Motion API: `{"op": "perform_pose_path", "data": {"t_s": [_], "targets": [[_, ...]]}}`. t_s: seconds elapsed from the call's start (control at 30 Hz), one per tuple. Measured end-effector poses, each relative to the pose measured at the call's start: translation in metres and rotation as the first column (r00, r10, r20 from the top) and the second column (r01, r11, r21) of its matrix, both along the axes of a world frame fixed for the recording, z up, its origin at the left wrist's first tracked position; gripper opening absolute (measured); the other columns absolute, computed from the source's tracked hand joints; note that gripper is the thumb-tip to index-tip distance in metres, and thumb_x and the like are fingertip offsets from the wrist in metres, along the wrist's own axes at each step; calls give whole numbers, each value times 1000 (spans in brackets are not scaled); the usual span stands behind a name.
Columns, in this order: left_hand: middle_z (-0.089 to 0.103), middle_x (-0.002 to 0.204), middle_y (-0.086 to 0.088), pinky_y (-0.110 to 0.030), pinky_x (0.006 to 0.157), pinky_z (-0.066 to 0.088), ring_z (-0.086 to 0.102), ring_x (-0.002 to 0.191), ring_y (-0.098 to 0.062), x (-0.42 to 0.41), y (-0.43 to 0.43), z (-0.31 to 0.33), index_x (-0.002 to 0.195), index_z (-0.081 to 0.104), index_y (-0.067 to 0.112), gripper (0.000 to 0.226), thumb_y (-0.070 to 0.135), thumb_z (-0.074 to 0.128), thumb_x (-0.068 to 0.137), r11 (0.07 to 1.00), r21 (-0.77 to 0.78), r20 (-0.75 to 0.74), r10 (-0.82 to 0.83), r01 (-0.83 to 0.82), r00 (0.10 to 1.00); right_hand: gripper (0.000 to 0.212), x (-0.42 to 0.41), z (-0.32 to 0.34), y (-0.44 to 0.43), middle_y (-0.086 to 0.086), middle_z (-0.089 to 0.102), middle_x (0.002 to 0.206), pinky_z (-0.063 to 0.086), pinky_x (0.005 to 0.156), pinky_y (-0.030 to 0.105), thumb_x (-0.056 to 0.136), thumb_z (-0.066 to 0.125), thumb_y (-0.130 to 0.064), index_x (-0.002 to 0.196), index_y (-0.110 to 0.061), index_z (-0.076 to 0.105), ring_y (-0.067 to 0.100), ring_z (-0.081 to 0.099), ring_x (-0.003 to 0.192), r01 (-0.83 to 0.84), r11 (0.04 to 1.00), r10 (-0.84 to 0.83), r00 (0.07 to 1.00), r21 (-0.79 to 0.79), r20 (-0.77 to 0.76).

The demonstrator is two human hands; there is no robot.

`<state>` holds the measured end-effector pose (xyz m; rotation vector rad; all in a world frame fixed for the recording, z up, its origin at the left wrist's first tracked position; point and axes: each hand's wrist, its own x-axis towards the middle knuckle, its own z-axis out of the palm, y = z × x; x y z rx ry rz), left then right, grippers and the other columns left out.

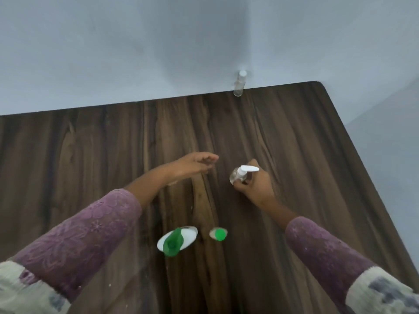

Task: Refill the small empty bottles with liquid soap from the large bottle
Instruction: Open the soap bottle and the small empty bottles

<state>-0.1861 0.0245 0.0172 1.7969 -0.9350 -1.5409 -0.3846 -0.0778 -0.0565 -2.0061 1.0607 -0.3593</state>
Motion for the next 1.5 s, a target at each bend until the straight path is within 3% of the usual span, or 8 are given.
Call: {"op": "perform_pose_path", "data": {"t_s": [0.1,0.33,0.47,0.8,1.03,1.23,1.37,1.5], "targets": [[48,140,-6,-10,84,44,46,125,-12,-4,34,8,140,42,6,42,-2,40,99,998,8,-1,58,-58,998,36,-42,-6,31,2,65,73,52,63,31,63,81,-10,81,-14,50,14,65,69,-5,998,6,1000,63,-3],[54,133,2,-21,94,42,53,119,-8,-21,82,21,134,49,15,42,-2,41,97,989,-6,17,147,-147,989,42,-98,-6,83,-10,64,84,44,68,5,66,81,-2,95,-19,55,-6,61,81,-34,996,32,999,86,17],[54,134,1,-35,108,37,53,121,-12,-27,99,22,133,50,16,38,4,45,97,966,-20,-1,258,-258,966,44,-111,-11,97,-10,64,97,51,78,14,69,79,-2,106,-18,60,5,64,90,-54,996,50,997,71,61],[56,133,-4,-33,104,39,55,120,-17,-29,114,16,127,53,14,37,-1,44,95,926,-22,-20,377,-377,926,69,-125,-21,102,-8,58,127,48,98,27,70,85,-19,130,-18,52,9,58,115,-75,963,46,992,259,115],[58,130,-2,-35,107,39,55,118,-16,-27,104,15,123,55,18,32,3,47,96,916,-23,-42,400,-401,916,97,-146,-22,69,-4,35,144,39,107,29,68,85,-9,144,-23,27,11,40,130,-244,948,254,967,204,-25],[60,127,-3,-39,108,38,56,118,-16,-19,80,13,120,57,18,29,4,47,97,880,-120,-39,459,-460,888,76,-157,-20,8,5,31,146,21,114,22,80,63,-17,142,-22,20,17,31,135,-414,910,408,893,5,-190],[59,128,-1,-35,107,39,54,120,-13,-4,53,11,124,54,17,31,3,46,98,875,-169,-45,453,-454,890,64,-122,-15,-44,23,51,132,23,103,2,81,65,-2,138,-7,36,24,47,122,-323,936,304,942,-142,-139],[57,129,-1,-29,103,42,52,122,-13,10,11,7,126,54,17,32,3,47,98,863,-219,-20,463,-456,886,63,-51,-5,-92,11,53,127,45,97,16,81,71,5,136,-4,43,28,55,118,-74,996,76,996,-47,41]]}}
